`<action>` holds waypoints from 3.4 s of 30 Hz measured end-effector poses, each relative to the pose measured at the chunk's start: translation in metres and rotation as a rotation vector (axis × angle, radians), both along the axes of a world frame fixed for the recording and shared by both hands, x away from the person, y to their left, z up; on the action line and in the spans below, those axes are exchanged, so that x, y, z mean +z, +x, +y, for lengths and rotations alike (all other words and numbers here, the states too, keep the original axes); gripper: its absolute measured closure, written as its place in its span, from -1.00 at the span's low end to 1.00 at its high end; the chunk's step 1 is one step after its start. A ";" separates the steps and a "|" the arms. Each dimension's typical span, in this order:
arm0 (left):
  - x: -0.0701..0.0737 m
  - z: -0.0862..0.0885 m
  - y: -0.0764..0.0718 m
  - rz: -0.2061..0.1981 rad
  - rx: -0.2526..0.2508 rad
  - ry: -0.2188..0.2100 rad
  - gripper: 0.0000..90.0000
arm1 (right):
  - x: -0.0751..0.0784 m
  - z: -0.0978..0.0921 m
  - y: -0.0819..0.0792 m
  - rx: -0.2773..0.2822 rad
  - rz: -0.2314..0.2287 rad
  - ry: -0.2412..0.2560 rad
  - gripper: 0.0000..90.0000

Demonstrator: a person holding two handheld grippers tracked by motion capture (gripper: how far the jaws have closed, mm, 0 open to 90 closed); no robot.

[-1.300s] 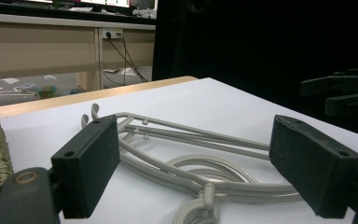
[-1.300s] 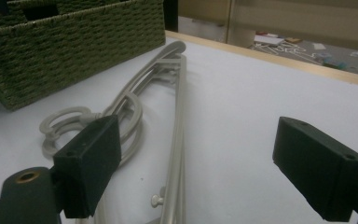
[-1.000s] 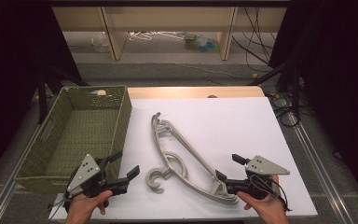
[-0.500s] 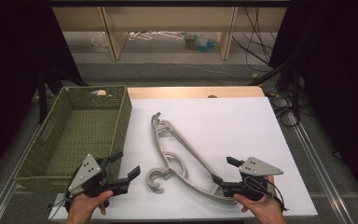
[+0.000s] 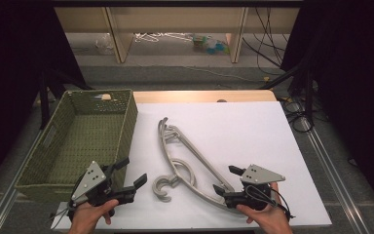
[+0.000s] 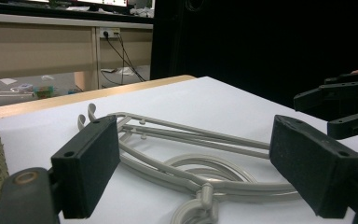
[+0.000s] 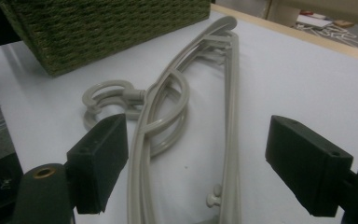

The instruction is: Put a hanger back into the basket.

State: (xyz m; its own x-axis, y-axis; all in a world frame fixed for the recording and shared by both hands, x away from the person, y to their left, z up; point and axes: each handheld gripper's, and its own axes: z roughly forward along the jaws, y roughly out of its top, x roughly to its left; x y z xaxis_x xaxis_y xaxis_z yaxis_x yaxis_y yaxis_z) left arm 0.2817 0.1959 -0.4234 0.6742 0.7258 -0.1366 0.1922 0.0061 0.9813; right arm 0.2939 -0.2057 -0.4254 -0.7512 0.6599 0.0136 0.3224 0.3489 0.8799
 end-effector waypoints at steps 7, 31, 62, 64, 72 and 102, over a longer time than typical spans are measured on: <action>-0.001 0.000 0.001 0.001 0.004 0.005 -0.65 | -0.001 0.023 0.006 0.048 0.008 -0.096 -0.55; -0.001 0.000 0.001 0.002 0.003 0.006 -0.64 | -0.031 0.090 0.025 0.153 0.206 -0.443 0.16; -0.002 -0.001 0.002 0.023 0.009 0.028 -0.64 | 0.004 0.076 0.039 0.187 0.164 -0.532 0.82; -0.002 -0.001 0.002 0.026 0.009 0.028 -0.64 | 0.011 0.067 0.041 0.199 0.153 -0.506 0.82; -0.002 -0.001 0.002 0.023 0.012 0.031 -0.63 | 0.026 0.050 0.045 0.202 0.114 -0.434 0.83; -0.008 -0.061 0.007 -0.128 -0.237 0.494 -0.49 | 0.043 0.046 0.014 0.516 0.156 -0.385 0.83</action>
State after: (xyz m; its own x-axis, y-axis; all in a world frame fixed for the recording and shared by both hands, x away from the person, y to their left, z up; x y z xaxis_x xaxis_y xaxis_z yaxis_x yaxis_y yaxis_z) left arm 0.2888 0.1354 -0.4318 0.8155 0.5094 0.2747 0.0114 -0.4887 0.8724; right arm 0.3074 -0.1592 -0.3824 -0.9806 0.1954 -0.0172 0.1432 0.7728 0.6183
